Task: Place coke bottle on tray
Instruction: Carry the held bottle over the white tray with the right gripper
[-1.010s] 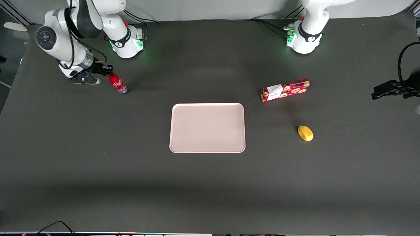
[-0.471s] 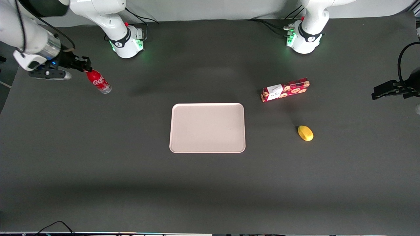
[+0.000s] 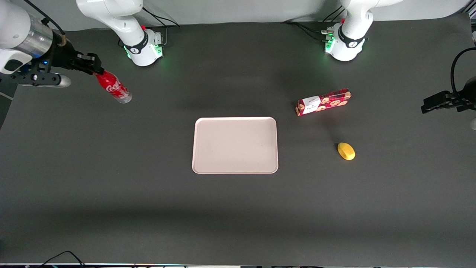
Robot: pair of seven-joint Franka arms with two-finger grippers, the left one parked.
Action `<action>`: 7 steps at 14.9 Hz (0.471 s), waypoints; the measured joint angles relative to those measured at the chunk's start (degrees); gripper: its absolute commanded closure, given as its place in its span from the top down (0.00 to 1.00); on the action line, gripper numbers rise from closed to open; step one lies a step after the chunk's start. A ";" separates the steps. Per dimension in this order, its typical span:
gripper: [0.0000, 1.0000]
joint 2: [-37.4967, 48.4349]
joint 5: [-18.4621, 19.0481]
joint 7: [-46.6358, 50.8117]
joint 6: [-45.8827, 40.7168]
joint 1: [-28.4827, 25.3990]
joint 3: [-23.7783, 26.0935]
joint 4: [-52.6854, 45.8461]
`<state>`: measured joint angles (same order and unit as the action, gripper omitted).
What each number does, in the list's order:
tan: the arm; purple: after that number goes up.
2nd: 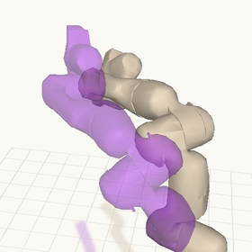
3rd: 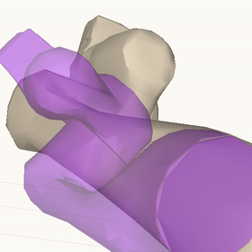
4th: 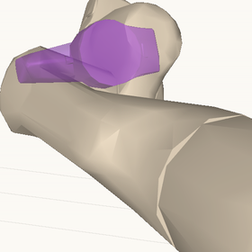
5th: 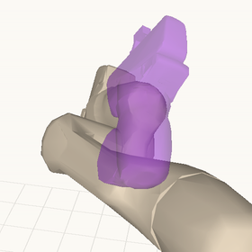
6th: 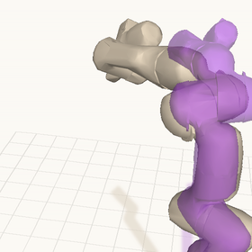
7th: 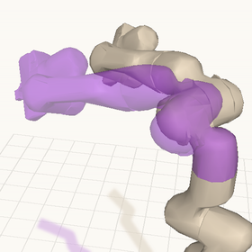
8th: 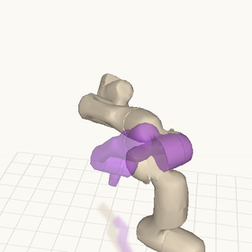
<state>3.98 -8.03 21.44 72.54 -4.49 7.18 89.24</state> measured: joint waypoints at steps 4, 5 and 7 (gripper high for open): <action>0.00 -8.97 -3.71 18.16 0.94 -0.27 8.93 -7.13; 0.00 -11.55 -3.78 22.49 3.84 -0.36 11.42 -7.91; 0.00 -16.74 -3.54 29.28 11.45 -0.94 15.30 -8.19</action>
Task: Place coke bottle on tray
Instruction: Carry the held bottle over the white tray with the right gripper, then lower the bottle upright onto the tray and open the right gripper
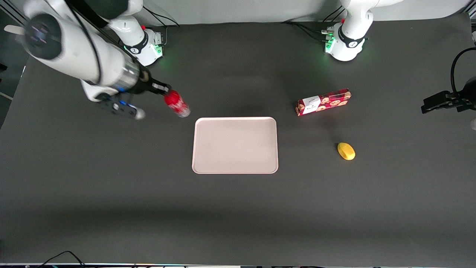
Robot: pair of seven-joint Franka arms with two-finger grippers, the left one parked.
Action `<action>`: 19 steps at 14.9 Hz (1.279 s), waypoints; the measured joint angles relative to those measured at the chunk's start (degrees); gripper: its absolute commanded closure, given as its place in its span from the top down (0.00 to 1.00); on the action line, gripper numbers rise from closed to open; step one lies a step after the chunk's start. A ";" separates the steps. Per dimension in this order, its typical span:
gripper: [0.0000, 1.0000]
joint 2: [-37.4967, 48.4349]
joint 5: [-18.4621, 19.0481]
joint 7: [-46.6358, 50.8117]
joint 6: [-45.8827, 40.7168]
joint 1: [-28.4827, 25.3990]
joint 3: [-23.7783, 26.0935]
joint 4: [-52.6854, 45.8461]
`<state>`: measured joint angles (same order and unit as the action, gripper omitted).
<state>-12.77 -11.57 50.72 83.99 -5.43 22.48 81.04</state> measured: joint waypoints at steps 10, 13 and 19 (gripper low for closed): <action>0.00 -19.53 11.32 9.23 24.48 -2.37 2.54 3.45; 1.00 -21.53 12.71 10.18 28.44 -3.01 2.78 6.38; 1.00 -19.38 13.18 10.53 26.54 -2.78 3.01 5.05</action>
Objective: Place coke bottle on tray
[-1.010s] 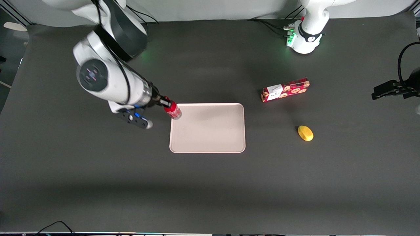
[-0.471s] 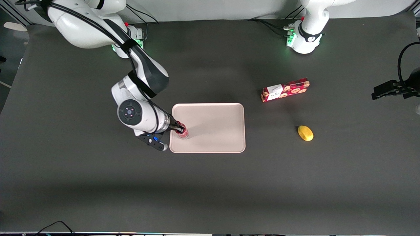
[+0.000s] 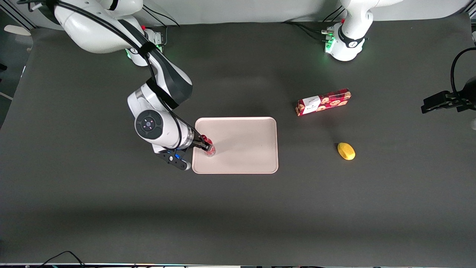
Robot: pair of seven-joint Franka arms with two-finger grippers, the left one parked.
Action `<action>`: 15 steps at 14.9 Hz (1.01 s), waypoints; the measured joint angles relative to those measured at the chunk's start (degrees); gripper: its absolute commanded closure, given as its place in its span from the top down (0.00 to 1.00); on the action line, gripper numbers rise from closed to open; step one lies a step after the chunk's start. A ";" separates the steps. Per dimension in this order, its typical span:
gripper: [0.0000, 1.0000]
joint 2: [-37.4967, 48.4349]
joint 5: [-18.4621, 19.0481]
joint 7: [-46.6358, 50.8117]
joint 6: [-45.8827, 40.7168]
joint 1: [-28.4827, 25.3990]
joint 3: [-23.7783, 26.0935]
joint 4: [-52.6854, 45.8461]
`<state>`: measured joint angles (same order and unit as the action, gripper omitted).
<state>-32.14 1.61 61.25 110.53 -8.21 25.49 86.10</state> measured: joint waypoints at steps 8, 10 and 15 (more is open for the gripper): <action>1.00 18.18 2.18 -18.33 -25.84 1.81 -3.71 -10.70; 1.00 23.20 2.20 -30.01 -31.47 2.18 -9.96 -11.06; 1.00 30.13 2.13 -54.69 -31.11 3.60 -26.85 -2.98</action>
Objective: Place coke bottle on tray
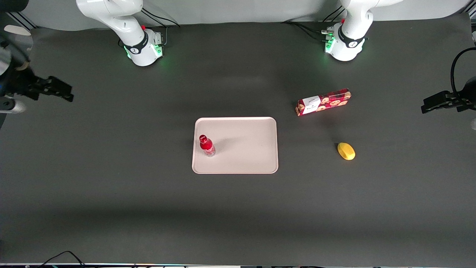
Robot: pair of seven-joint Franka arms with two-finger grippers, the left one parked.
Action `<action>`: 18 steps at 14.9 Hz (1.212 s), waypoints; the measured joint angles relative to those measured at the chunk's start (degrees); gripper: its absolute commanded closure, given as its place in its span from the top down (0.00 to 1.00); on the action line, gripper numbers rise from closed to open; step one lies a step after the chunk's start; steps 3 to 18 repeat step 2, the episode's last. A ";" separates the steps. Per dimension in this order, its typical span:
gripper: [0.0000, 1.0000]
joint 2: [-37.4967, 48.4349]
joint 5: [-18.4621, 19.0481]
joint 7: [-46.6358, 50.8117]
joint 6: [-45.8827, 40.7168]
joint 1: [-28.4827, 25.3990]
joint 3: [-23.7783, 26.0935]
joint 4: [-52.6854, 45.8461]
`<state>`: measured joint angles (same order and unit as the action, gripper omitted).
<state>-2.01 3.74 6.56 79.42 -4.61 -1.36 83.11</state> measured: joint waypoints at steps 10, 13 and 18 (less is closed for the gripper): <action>1.00 0.59 -0.03 -1.47 3.31 0.10 -2.38 3.92; 1.00 0.59 -0.03 -1.47 3.31 0.10 -2.38 3.92; 1.00 0.59 -0.03 -1.47 3.31 0.10 -2.38 3.92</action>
